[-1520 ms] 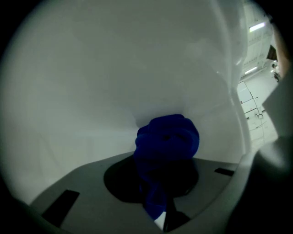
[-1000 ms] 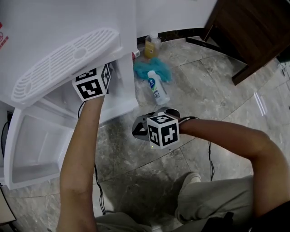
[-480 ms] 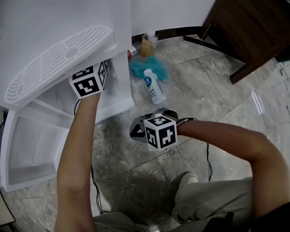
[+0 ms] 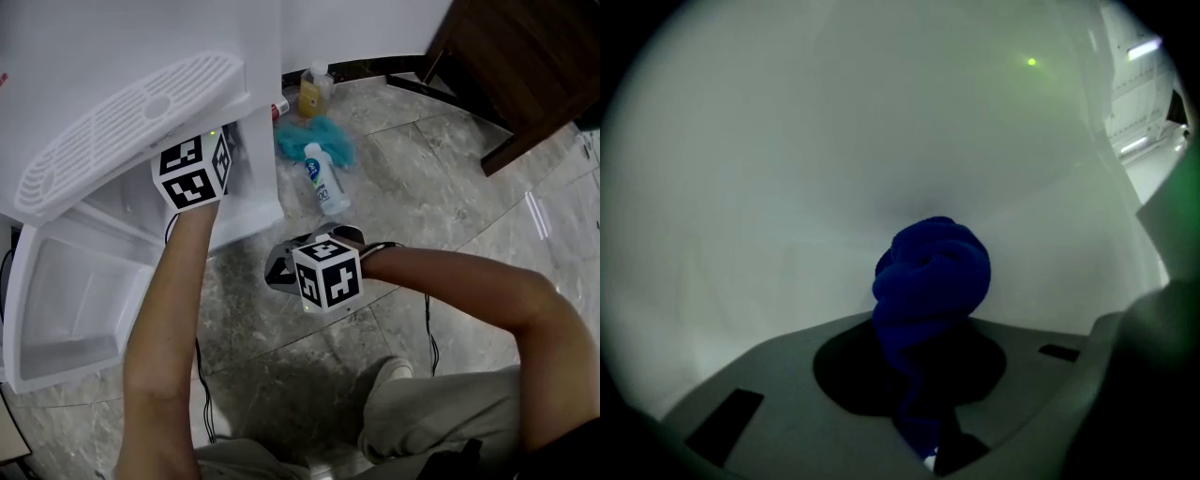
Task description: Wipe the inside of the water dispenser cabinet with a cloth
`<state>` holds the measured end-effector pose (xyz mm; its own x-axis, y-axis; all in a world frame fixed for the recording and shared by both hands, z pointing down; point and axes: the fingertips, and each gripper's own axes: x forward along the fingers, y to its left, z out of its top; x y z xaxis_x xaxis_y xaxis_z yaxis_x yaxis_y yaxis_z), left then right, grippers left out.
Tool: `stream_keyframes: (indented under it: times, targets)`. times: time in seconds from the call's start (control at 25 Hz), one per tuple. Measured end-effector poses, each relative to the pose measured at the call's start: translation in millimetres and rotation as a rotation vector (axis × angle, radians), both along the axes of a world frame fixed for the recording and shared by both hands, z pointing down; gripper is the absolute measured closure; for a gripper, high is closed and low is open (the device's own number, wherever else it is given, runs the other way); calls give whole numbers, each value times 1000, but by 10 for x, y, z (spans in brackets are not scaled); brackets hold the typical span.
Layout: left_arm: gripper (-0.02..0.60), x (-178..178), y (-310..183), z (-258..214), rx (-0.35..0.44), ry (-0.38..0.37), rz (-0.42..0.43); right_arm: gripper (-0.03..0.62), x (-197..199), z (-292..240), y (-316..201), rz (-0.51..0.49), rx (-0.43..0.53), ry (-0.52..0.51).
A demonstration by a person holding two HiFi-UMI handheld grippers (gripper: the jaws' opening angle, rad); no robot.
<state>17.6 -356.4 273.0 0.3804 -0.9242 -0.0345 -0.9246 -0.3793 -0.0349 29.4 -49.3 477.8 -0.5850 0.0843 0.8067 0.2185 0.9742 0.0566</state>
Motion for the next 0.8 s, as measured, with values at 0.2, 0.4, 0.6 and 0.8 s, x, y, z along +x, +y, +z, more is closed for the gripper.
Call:
stream_keyframes:
  times: [0.2, 0.4, 0.6, 0.8]
  targets:
    - [506, -8, -106, -30, -16, 36, 4, 595, 159, 82, 13, 30, -23, 22]
    - [506, 21, -54, -10, -36, 10, 35, 595, 194, 88, -62, 87, -49, 22]
    - [506, 139, 263, 285, -136, -113, 227, 595, 66, -166, -572, 392, -188, -114]
    - [505, 131, 917, 451, -203, -304, 549, 595, 44, -389, -928, 518, -180, -160]
